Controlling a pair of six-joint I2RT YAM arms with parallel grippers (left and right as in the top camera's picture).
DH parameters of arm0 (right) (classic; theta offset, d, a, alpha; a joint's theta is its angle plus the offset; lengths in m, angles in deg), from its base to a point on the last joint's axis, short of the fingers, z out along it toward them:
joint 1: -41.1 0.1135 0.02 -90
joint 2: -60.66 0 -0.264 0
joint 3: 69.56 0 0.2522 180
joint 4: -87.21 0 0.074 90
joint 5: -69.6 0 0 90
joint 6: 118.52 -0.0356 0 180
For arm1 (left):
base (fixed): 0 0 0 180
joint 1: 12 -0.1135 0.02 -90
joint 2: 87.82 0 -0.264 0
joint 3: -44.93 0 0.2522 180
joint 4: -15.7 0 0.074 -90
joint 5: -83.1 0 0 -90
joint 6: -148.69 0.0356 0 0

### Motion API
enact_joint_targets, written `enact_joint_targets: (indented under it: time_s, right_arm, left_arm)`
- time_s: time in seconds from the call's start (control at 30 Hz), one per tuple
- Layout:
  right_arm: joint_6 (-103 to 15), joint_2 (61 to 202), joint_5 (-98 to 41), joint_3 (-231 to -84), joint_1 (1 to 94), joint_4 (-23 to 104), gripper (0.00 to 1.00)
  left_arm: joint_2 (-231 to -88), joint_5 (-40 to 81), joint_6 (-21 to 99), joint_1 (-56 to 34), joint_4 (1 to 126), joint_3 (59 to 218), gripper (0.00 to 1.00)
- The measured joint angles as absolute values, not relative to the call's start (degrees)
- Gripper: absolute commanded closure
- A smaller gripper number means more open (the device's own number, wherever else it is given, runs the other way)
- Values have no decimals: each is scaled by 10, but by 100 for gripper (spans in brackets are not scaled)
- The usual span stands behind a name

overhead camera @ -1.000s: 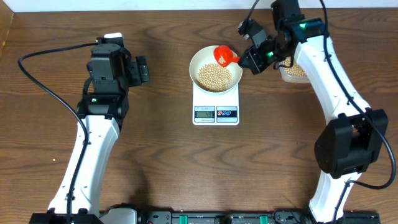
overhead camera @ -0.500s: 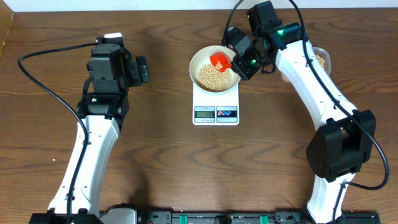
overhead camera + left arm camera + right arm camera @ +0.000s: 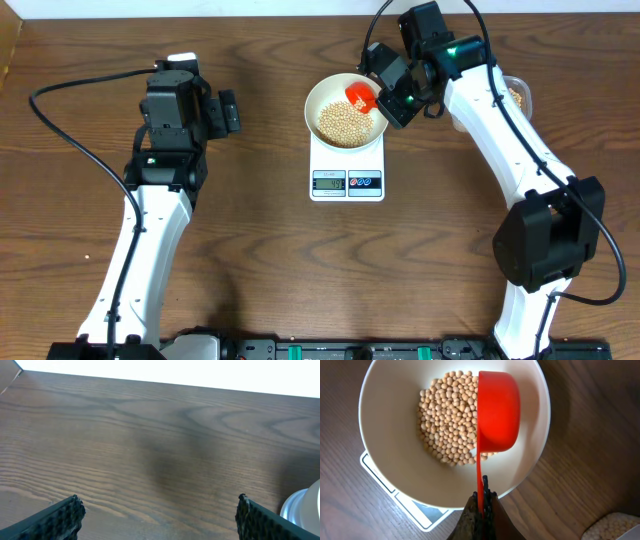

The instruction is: Scoop item into bowl and weigh 50g on scale

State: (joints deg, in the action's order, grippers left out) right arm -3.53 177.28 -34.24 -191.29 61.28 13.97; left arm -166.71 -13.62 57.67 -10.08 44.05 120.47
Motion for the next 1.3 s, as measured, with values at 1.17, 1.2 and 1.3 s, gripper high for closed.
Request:
enact_joint_targets:
  time_s: [1.17, 1.2, 1.3]
  right_arm:
    - [-51, 1773, -566, -1913, 528, 141, 99]
    - [-52, 1773, -575, -1913, 526, 141, 99]
    - [-55, 1773, -598, -1913, 519, 141, 99]
  left_arm:
    - [-1667, -136, 577, -101, 440, 1205, 1]
    - [-1667, -136, 577, -101, 440, 1205, 1]
    - [-1667, -136, 577, -101, 440, 1205, 1]
